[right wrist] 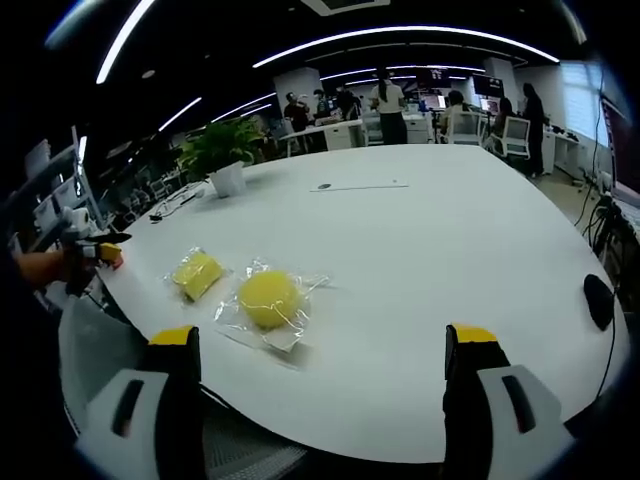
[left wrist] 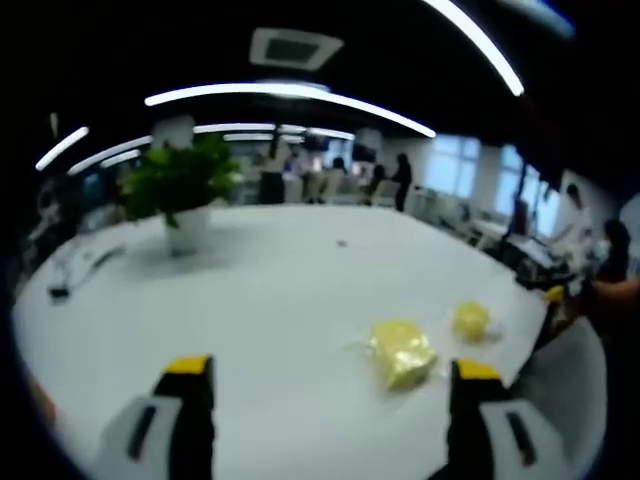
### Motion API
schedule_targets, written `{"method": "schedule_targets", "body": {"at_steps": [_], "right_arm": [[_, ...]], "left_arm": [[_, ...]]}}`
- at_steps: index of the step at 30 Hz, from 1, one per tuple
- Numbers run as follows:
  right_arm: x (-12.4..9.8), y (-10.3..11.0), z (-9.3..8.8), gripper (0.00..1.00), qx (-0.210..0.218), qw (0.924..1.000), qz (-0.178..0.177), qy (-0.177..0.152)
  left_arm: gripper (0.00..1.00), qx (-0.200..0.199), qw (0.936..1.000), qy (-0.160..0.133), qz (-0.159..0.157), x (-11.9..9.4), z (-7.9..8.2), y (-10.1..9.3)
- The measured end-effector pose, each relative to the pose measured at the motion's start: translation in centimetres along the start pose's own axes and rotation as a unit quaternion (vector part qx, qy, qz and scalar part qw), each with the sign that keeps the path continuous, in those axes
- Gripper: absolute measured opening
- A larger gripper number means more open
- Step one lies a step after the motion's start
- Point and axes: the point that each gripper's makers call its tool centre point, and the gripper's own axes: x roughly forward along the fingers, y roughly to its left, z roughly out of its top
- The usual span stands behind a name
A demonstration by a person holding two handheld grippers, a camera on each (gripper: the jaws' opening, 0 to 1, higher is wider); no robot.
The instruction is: Compare the silicone blocks by pressing each to a similar depth, holding the contact briefly, and releasing to observe deformation and rebound differences across the visible hardness samples.
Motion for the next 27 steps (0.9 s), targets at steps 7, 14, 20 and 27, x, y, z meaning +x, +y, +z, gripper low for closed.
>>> {"method": "schedule_targets", "body": {"at_steps": [7,14,20,27], "right_arm": [[0.1,0.2,0.0,0.96,-0.001,1.0,0.002,-0.002],[0.3,0.4,-1.2,0.96,-0.007,0.9999,0.005,0.012],[0.6,0.7,-0.8,0.96,-0.015,0.9997,0.012,0.013],[0.8,0.7,-0.5,0.96,-0.016,0.9997,0.015,0.011]], "left_arm": [[1.0,0.001,1.0,0.004,0.004,0.0,-0.3,0.3],[1.0,-0.004,1.0,0.007,0.004,0.1,-0.7,0.5],[1.0,-0.004,0.9999,0.012,0.001,0.3,-1.1,0.4],[1.0,-0.013,0.9998,0.015,0.006,0.7,-0.9,0.7]]}}
